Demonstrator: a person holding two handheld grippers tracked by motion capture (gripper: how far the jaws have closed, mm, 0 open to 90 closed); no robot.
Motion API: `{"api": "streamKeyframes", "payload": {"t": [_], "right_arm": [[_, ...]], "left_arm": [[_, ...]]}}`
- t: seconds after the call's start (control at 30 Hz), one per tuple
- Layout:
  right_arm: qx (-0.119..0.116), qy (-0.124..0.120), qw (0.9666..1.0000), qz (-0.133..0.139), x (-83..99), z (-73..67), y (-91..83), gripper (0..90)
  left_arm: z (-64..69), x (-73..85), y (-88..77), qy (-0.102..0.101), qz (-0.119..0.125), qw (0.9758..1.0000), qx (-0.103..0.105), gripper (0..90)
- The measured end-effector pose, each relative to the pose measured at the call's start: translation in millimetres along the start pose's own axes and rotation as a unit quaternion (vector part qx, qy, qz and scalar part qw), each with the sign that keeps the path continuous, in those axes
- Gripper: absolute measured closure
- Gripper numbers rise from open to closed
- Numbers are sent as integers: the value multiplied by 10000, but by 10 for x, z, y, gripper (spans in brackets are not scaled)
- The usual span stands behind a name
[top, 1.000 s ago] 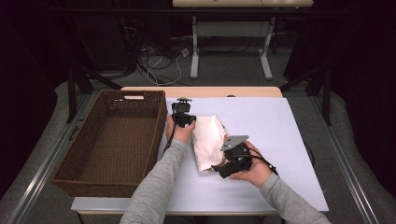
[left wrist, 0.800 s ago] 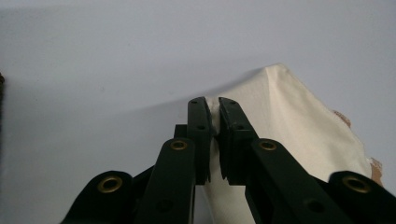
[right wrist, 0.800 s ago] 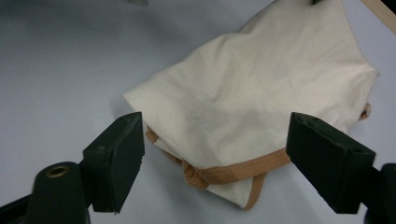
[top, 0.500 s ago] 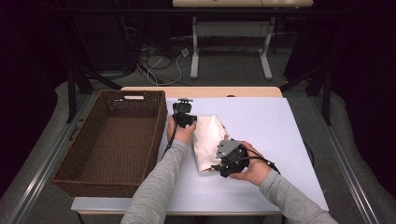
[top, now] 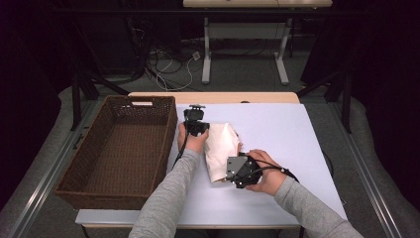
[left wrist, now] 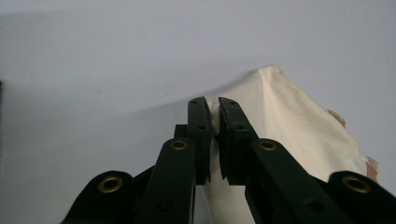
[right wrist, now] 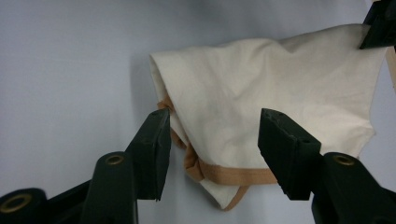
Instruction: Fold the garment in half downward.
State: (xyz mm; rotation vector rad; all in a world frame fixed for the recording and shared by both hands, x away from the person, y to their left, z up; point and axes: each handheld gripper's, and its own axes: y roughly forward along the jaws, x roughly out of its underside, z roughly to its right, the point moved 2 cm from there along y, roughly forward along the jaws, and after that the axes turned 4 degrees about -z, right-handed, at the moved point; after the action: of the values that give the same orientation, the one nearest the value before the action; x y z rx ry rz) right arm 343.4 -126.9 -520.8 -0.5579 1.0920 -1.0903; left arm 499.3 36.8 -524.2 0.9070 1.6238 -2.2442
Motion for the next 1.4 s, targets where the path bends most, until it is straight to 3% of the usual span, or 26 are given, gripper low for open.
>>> {"api": "streamKeyframes", "payload": {"t": [0.07,0.17,0.47,0.63,0.83,1.0,1.1,1.4], "right_arm": [[-3,-61,10000,-56,-3,-8,9,469],[-204,-131,9996,-123,-5,-28,29,503],[-196,-647,9973,-280,-17,-92,155,478],[-173,-690,9969,-330,-11,-79,233,472],[-217,-888,9954,-285,-34,-105,335,451],[-210,-1049,9934,-411,-42,-116,379,462],[-147,-1055,9935,-395,-38,-103,397,514],[-247,-1121,9924,-447,-54,-108,425,681]], "left_arm": [[-3,-2,0,28,0,10000,-8,845],[-2,-1,4,16,-12,10000,-13,846],[12,2,18,31,4,10000,-7,846],[4,3,20,55,-7,10000,-25,847],[7,4,18,41,-5,10000,-14,847],[9,4,19,64,10,10000,-10,847],[9,8,23,52,-8,10000,-9,847],[19,12,23,62,-3,10000,-33,847]]}}
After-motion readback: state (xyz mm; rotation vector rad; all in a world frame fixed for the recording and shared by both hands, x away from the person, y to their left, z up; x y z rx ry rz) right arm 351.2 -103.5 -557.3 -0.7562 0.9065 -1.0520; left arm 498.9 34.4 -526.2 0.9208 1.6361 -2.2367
